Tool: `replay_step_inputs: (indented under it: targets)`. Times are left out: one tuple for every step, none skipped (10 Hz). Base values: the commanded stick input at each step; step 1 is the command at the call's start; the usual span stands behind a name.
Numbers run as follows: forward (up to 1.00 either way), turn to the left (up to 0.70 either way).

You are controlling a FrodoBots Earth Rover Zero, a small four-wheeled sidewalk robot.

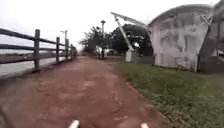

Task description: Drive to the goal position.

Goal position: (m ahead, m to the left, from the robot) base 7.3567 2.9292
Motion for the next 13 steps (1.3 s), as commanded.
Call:
replay_step_inputs:
  targets:
    - [0.70, 0.00]
    - [0.70, 0.00]
    - [0.70, 0.00]
    - [0.70, 0.00]
    - [0.70, 0.00]
    - [0.70, 0.00]
    - [0.70, 0.00]
    - [0.70, 0.00]
    - [0.70, 0.00]
    - [0.70, 0.00]
    - [0.70, 0.00]
    - [0.70, 0.00]
    - [0.70, 0.00]
